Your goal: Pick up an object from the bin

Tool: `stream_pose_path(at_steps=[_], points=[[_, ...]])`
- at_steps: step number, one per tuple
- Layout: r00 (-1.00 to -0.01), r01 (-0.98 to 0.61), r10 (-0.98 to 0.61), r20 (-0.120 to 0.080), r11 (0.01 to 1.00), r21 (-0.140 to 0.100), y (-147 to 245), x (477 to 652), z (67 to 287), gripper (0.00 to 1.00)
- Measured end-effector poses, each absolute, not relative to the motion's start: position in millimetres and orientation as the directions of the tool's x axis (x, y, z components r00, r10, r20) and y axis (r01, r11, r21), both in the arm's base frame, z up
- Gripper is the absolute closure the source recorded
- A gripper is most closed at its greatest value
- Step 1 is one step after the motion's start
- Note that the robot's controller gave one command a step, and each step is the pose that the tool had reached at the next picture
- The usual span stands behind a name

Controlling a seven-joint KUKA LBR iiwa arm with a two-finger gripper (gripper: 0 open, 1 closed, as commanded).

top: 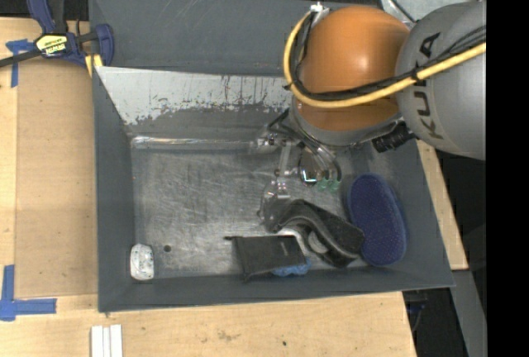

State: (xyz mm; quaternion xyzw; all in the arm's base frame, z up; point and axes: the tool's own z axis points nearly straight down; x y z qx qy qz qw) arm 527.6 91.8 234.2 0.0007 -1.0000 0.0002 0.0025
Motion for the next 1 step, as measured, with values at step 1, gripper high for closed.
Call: stream_pose_path(at_steps=[1], points=[[-0.999, -0.037, -0.037, 0.006, 0.999, -0.003, 32.4, 518.3, 157.9, 0.00]])
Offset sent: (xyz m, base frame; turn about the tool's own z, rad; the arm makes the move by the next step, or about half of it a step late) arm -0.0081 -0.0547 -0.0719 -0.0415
